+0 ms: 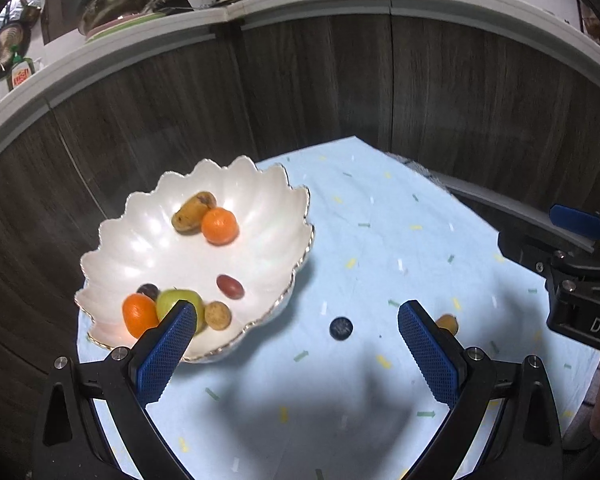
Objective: Organize fruits
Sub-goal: 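Withdraw both open tools from the bowl toward the blueberry and small brown fruit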
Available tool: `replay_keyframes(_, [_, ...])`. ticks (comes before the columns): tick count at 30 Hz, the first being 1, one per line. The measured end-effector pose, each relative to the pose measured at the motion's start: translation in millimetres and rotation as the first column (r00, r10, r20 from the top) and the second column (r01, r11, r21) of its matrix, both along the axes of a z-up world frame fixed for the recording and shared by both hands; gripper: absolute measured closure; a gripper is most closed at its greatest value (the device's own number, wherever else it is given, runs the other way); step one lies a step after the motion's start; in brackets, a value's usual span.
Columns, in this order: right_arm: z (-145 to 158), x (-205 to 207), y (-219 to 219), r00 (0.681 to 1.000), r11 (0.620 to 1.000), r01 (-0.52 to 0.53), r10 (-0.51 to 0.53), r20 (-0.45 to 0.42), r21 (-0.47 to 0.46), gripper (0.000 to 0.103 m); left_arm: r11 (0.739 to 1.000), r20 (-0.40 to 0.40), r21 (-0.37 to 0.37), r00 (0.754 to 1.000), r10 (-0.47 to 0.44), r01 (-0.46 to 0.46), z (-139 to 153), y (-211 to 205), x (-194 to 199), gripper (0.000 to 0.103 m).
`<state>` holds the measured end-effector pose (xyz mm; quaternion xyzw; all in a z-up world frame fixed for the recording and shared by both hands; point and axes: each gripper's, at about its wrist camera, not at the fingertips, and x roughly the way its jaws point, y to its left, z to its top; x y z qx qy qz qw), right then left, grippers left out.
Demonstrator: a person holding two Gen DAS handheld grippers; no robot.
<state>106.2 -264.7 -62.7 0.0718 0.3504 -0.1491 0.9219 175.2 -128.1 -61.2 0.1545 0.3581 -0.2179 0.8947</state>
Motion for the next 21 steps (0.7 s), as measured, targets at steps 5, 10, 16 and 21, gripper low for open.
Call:
replay_keyframes(5, [-11.3,-1.5,0.7,1.0,1.0,0.02,-0.02,-0.013,-0.005,0.023,1.0,-0.001,0.0,1.0,-0.013,0.013,-12.4,1.9,-1.1,0.001])
replay_keyframes(10, [-19.6,-4.9,3.9,0.999,1.0,0.025,-0.026,-0.021,-0.013,0.023,1.0,-0.008,-0.004,1.0,-0.024,0.024,-23.5,3.1,-2.7,0.001])
replay_keyframes(16, [-32.9,-7.0,7.2,0.999,1.0,0.021,-0.021,-0.044,-0.01,0.023,0.999,-0.013,0.009,0.999,-0.041,0.042,-36.3,3.1,-5.8,0.005])
replay_keyframes(21, [-42.1,-7.7,8.5,0.998,1.0,0.012,-0.013,-0.063,-0.012,0.023,0.998,-0.028,0.015,0.998,-0.054,0.055,-48.2,-1.6,-6.9,0.015])
